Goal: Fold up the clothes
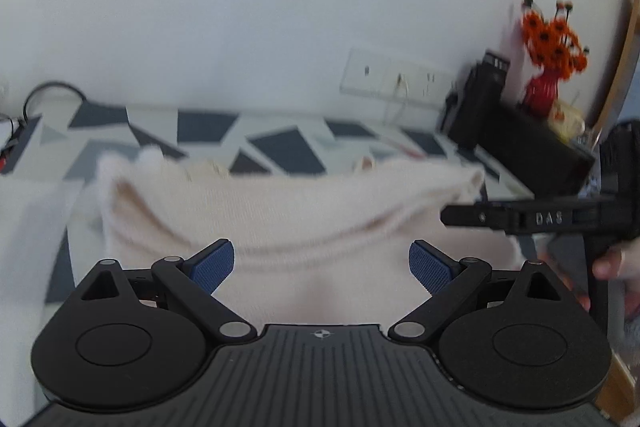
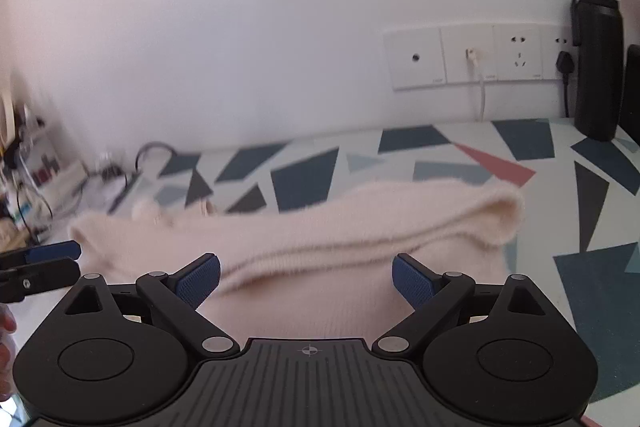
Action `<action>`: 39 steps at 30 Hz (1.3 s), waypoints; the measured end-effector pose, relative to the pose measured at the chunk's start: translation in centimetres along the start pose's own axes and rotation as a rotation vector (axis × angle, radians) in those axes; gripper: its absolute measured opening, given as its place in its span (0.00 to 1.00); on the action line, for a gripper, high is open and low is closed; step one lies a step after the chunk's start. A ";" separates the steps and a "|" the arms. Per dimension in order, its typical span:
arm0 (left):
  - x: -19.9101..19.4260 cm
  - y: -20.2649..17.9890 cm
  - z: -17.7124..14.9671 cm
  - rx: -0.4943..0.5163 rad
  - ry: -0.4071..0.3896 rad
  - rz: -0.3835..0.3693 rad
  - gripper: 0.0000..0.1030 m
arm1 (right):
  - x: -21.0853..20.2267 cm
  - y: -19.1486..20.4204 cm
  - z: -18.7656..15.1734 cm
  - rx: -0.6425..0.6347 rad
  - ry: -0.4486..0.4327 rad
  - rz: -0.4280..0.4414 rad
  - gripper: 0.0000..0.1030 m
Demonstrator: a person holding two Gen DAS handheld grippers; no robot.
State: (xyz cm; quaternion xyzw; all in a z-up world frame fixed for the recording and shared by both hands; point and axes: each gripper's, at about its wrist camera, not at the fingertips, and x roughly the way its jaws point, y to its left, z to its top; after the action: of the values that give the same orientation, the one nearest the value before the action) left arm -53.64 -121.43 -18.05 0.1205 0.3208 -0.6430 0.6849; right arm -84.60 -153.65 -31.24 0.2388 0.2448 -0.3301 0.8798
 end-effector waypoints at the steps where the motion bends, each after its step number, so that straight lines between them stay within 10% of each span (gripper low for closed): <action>1: 0.8 -0.2 -0.6 0.007 0.047 -0.002 0.93 | 0.6 0.7 -0.3 -0.033 0.037 -0.016 0.89; 15: 9.5 0.5 3.7 0.159 0.285 0.187 0.98 | 8.3 1.0 2.8 -0.187 0.278 -0.169 0.91; 23: 15.5 4.9 10.1 0.025 0.322 0.256 0.97 | 13.9 -2.2 7.6 0.003 0.384 -0.123 0.99; 29: 14.7 8.0 13.5 -0.084 0.122 0.343 0.96 | 13.8 -5.8 10.8 0.185 0.207 -0.131 0.94; 39: 4.9 8.6 7.8 -0.107 0.072 0.264 0.97 | 6.0 -12.2 7.2 0.291 0.132 -0.157 0.95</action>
State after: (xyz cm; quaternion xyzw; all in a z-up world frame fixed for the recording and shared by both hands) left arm -43.31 -128.63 -17.20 0.1478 0.3606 -0.5246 0.7569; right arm -87.13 -168.79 -32.41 0.3647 0.2696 -0.4134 0.7896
